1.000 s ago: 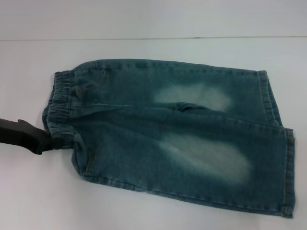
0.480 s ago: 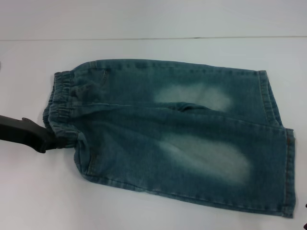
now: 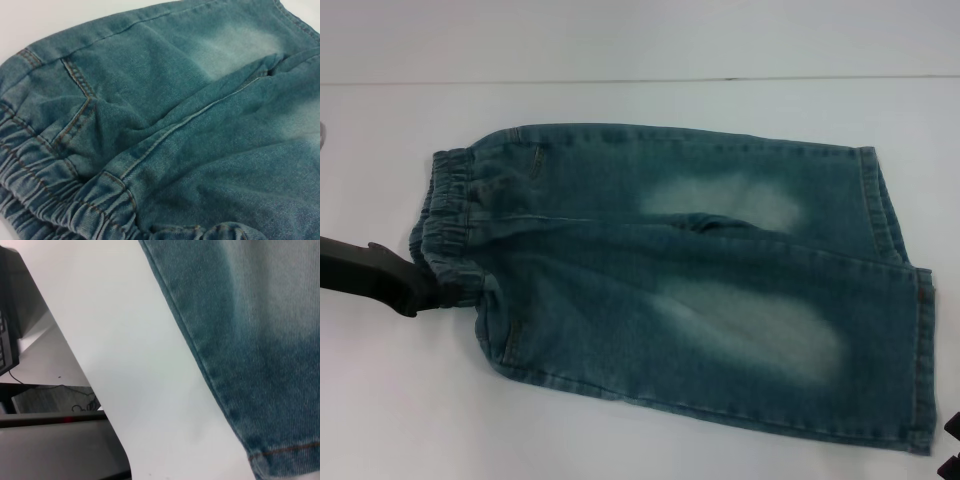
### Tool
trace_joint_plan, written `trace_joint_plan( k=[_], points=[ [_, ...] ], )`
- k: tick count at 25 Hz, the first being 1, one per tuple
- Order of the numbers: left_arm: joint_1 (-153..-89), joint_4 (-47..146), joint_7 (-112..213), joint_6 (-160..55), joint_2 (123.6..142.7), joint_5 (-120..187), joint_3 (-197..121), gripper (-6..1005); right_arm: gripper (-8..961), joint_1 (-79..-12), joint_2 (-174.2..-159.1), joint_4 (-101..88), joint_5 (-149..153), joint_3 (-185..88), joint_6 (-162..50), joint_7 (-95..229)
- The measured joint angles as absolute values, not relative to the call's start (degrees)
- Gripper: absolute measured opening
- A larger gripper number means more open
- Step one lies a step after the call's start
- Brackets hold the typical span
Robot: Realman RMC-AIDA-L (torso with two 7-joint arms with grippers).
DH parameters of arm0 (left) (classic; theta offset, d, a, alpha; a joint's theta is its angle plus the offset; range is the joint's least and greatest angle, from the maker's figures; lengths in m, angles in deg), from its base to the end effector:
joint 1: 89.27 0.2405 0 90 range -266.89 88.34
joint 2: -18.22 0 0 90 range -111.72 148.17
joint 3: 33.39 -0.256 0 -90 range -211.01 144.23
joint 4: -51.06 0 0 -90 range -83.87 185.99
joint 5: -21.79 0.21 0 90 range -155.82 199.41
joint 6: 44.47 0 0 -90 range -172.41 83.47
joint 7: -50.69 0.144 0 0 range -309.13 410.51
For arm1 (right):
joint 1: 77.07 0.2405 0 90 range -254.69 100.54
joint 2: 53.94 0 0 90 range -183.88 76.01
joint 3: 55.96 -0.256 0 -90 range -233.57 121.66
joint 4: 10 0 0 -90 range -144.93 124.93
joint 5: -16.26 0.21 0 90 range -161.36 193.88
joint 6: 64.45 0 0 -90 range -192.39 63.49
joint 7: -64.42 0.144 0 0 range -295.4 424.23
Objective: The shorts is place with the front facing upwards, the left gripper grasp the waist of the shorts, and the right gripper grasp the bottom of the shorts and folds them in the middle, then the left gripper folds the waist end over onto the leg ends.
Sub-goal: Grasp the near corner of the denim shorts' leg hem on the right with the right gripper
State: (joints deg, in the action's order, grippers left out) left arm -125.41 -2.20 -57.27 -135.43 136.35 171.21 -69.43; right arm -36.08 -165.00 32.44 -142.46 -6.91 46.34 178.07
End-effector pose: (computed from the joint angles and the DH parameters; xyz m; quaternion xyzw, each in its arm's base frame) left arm -0.2866 0.3498 0.0422 -0.9224 -0.3602 0.0270 0.1367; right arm 0.2869 0.3064 0.0505 0.8899 -0.3950 0.2075 0.0947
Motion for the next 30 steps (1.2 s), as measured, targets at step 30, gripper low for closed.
trace_joint_plan(
  k=[30],
  points=[
    [-125.4,-2.1,-57.9,-135.4,136.34,171.2,-69.4,42,841,-34.4,-166.19,30.0,-142.1,-5.7,42.0,178.2]
  ],
)
